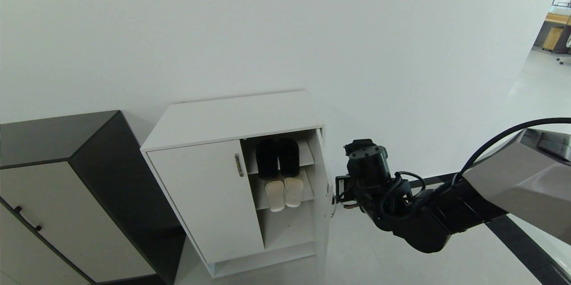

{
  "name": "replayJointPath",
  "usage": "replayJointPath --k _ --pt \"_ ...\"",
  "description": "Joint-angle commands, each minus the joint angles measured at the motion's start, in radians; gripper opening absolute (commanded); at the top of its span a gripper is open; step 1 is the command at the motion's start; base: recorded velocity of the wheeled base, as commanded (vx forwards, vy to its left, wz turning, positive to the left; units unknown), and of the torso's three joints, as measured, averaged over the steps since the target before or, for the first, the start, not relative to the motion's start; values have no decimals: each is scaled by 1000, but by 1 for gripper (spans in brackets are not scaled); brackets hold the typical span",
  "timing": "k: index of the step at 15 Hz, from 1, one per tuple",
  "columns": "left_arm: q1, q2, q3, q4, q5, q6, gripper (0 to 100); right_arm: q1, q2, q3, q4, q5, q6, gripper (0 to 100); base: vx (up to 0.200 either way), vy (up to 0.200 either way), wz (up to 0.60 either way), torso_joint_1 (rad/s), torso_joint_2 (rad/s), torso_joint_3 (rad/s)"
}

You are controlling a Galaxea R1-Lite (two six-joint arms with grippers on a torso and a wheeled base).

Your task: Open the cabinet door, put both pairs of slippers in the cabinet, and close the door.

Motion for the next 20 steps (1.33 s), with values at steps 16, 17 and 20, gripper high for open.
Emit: replayJointPath --k 16,17,20 --pt "0 0 0 0 0 -1 0 -9 -4 56 -147 2 -87 0 0 0 225 0 1 1" --pt "0 0 0 0 0 -2 0 -14 -4 57 -159 -1 -102 0 0 0 0 0 0 0" --pt "0 0 0 0 0 -2 0 -43 -20 63 -153 -71 -154 0 0 0 0 0 0 0"
